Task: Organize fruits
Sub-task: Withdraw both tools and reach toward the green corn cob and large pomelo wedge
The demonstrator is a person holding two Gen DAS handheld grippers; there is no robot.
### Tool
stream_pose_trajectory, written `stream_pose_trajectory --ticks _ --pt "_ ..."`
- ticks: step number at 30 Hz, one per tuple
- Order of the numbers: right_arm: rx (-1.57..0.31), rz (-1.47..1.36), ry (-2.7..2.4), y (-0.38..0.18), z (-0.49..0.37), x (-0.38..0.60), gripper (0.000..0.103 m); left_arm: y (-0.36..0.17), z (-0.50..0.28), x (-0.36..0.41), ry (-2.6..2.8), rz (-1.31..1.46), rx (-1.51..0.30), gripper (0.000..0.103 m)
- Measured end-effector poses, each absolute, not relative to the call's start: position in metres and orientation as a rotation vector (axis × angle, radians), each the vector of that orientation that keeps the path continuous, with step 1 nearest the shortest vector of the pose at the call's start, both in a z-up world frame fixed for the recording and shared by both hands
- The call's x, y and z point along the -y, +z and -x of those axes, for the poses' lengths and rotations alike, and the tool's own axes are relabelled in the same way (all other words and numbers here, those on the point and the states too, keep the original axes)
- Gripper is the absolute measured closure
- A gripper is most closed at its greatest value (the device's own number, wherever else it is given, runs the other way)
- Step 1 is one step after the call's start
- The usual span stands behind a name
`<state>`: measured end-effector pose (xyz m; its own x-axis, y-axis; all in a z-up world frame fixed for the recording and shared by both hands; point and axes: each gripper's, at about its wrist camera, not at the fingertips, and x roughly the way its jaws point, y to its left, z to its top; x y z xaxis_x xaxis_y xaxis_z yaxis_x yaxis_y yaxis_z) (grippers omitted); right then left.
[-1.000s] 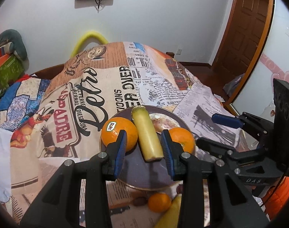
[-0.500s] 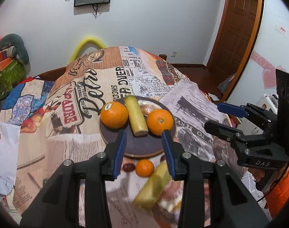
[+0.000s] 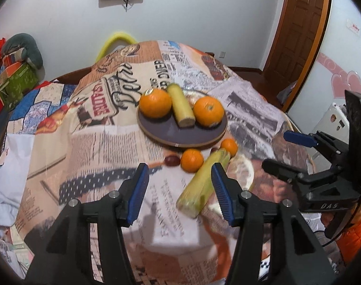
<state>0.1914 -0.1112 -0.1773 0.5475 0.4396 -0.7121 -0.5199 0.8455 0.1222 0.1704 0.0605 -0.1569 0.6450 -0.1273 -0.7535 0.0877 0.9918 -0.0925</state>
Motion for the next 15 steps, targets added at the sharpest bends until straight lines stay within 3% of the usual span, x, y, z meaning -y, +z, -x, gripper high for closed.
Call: stream_pose_trajectory --ticks 12,15 --pt "-0.958 0.162 0.572 -0.228 -0.177 0.077 0.012 -0.198 -0.154 -0.087 -0.098 0.116 -0.953 0.046" --pt "-0.969 0.178 0.556 -0.234 -0.174 0.07 0.003 -0.206 -0.154 -0.092 -0.094 0.134 -0.975 0.046"
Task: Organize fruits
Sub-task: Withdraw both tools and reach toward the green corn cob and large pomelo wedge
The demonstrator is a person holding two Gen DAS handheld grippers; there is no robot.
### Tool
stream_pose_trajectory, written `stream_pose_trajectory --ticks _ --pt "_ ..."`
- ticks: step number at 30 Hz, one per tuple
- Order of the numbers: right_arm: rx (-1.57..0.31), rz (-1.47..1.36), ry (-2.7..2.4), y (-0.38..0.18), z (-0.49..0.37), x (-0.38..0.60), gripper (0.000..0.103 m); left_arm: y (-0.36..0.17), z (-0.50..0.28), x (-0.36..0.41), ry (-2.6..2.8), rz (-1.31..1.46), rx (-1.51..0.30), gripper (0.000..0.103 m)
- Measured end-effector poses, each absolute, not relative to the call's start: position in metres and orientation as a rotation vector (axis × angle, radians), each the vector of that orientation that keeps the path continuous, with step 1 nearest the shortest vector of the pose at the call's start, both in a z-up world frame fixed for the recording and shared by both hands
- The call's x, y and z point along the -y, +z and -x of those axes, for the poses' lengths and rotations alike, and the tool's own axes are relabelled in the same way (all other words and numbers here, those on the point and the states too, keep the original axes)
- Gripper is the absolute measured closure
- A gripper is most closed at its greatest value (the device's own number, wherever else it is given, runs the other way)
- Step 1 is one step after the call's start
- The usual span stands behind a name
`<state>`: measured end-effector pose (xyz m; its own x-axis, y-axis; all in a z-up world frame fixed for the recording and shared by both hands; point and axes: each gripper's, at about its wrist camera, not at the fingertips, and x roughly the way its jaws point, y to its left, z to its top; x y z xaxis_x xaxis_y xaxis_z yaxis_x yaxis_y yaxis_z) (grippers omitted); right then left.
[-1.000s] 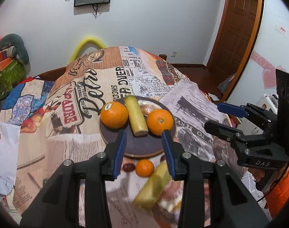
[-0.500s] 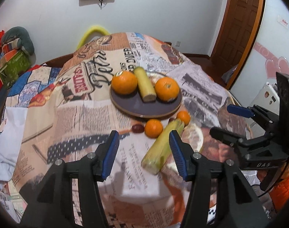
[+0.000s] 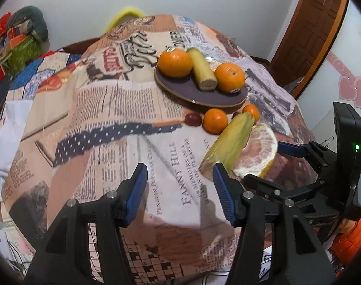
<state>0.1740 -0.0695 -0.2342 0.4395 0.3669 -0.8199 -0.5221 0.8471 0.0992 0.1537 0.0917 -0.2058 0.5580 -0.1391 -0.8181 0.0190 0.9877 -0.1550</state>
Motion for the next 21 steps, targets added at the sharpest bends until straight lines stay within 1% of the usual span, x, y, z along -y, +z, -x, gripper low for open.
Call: stream_pose_trajectory --ticks 1,4,7,9,18,21 --pt "-0.96 0.199 0.551 -0.235 -0.171 0.066 0.0 -0.208 -0.154 -0.093 -0.091 0.137 -0.981 0.046" --pt "-0.937 0.245 0.539 -0.237 -0.168 0.061 0.0 -0.213 -0.156 -0.093 -0.093 0.144 -0.994 0.046" --pt "-0.942 0.225 0.544 -0.237 -0.172 0.068 0.0 -0.215 -0.158 -0.089 -0.103 0.144 -1.002 0.046" --pt "-0.947 0.217 0.556 -0.236 -0.175 0.077 0.002 -0.215 -0.161 -0.084 -0.113 0.141 -1.004 0.046" --pt "-0.943 0.194 0.535 -0.231 -0.176 0.123 0.003 -0.218 -0.18 -0.056 -0.186 0.108 -1.023 0.045" --pt "-0.944 0.187 0.518 -0.23 -0.177 0.139 0.006 -0.223 -0.187 -0.046 -0.206 0.084 -1.033 0.045"
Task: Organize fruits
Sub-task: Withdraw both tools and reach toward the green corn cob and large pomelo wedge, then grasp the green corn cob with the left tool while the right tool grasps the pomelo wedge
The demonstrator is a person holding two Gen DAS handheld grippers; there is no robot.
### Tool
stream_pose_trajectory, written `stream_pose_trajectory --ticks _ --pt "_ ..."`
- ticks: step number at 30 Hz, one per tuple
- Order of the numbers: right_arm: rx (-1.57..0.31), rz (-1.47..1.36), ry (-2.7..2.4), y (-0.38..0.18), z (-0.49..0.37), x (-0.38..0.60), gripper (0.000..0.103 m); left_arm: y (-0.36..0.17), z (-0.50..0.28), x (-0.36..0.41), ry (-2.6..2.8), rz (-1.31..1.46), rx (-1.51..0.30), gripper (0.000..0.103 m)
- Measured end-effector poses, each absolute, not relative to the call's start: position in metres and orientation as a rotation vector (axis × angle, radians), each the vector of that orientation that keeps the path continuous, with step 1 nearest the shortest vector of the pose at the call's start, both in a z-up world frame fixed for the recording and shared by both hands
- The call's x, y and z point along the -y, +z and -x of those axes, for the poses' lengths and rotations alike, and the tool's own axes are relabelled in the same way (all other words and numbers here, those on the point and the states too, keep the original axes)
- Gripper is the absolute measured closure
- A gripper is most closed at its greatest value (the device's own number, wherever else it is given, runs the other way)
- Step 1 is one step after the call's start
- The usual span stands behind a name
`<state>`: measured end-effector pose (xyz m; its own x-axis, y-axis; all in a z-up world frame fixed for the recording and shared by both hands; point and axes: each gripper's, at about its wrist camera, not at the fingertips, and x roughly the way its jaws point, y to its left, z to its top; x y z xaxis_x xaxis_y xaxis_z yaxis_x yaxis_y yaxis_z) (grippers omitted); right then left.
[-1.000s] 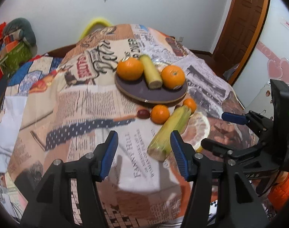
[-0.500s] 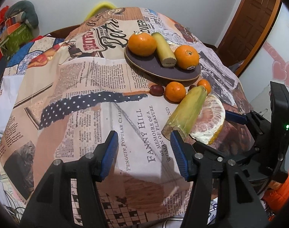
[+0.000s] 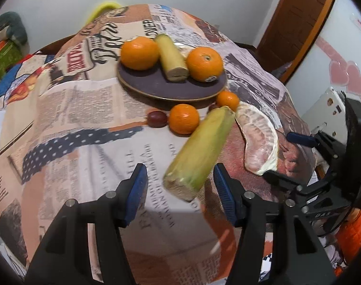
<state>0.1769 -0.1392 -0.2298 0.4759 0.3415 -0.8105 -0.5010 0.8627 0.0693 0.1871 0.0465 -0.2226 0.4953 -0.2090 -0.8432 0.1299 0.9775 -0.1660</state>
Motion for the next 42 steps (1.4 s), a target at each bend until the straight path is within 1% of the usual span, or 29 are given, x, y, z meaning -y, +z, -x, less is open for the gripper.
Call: stream_pose_trajectory --ticks 6,9,13,16,18,21,22,26,28,29,31,33,42 --pt "-0.968 0.137 0.485 -0.231 -0.188 0.162 0.007 -0.235 -0.205 -0.034 -0.237 0.08 -1.072 0.045" --pt "-0.979 0.117 0.49 -0.228 -0.189 0.167 0.013 -0.237 -0.21 -0.027 -0.23 0.055 -1.061 0.045" --pt "-0.95 0.079 0.498 -0.217 -0.191 0.164 0.014 -0.238 -0.212 -0.027 -0.234 0.069 -1.043 0.045" --pt "-0.941 0.044 0.511 -0.214 -0.201 0.156 0.014 -0.237 -0.209 -0.028 -0.242 0.077 -1.035 0.049" --pt "-0.937 0.051 0.508 -0.216 -0.211 0.147 0.014 -0.235 -0.206 -0.027 -0.255 0.08 -1.035 0.054" --pt "-0.95 0.068 0.495 -0.223 -0.224 0.135 0.015 -0.232 -0.201 -0.026 -0.276 0.084 -1.035 0.059" --pt "-0.959 0.071 0.489 -0.227 -0.228 0.132 0.016 -0.231 -0.199 -0.025 -0.282 0.086 -1.034 0.06" --pt "-0.958 0.076 0.475 -0.235 -0.229 0.13 0.017 -0.225 -0.193 -0.019 -0.312 0.094 -1.032 0.06" --pt "-0.946 0.119 0.465 -0.235 -0.225 0.129 0.028 -0.222 -0.193 -0.015 -0.314 0.074 -1.034 0.06" --pt "-0.936 0.149 0.466 -0.235 -0.223 0.129 0.03 -0.222 -0.194 -0.013 -0.312 0.06 -1.039 0.06" --pt "-0.931 0.16 0.486 -0.234 -0.219 0.134 0.041 -0.225 -0.198 -0.01 -0.312 0.042 -1.052 0.06" --pt "-0.935 0.162 0.502 -0.232 -0.217 0.141 0.049 -0.228 -0.204 -0.007 -0.311 0.026 -1.068 0.06" --pt "-0.951 0.143 0.534 -0.23 -0.214 0.163 0.051 -0.24 -0.234 0.008 -0.313 -0.01 -1.103 0.06"
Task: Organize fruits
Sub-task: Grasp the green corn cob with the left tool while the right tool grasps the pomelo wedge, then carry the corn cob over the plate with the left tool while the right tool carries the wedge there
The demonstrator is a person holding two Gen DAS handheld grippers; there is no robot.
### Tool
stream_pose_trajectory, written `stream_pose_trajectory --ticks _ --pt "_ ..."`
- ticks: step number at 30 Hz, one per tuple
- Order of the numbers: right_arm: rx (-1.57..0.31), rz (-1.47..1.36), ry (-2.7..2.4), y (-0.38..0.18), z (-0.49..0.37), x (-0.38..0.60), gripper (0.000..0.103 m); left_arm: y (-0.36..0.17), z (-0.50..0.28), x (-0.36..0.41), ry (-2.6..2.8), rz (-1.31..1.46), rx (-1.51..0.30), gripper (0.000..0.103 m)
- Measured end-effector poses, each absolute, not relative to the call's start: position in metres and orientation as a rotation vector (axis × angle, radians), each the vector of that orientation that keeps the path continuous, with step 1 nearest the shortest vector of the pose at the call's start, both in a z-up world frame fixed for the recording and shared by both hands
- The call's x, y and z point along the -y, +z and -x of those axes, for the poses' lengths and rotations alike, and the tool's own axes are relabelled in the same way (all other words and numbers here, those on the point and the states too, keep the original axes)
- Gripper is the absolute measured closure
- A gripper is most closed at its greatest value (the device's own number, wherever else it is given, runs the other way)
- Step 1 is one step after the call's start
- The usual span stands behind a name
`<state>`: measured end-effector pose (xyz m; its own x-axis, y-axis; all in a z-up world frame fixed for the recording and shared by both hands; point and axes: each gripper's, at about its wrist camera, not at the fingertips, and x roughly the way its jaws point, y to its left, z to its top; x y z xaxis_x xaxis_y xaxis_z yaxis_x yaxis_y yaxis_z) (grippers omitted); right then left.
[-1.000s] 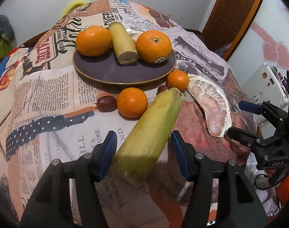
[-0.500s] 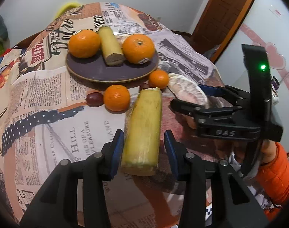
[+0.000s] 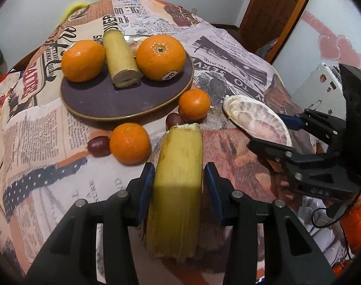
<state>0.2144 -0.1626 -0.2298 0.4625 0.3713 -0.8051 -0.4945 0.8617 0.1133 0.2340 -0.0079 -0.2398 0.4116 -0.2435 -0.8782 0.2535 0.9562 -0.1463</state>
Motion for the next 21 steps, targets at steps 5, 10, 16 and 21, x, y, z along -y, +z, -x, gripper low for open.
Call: stream_pose_trajectory --ticks 5,10,16,21 --pt "-0.939 0.101 0.523 -0.23 -0.216 0.164 0.055 -0.241 -0.237 0.015 -0.301 -0.016 -1.092 0.06" --pt "-0.933 0.078 0.522 -0.226 -0.216 0.167 0.057 -0.235 -0.232 0.016 -0.295 -0.018 -1.067 0.063" --pt "-0.899 0.067 0.526 -0.215 -0.212 0.169 0.058 -0.215 -0.215 0.007 -0.299 0.02 -1.008 0.064" --pt "-0.857 0.057 0.531 -0.199 -0.209 0.167 0.058 -0.191 -0.2 -0.004 -0.284 0.042 -0.941 0.065"
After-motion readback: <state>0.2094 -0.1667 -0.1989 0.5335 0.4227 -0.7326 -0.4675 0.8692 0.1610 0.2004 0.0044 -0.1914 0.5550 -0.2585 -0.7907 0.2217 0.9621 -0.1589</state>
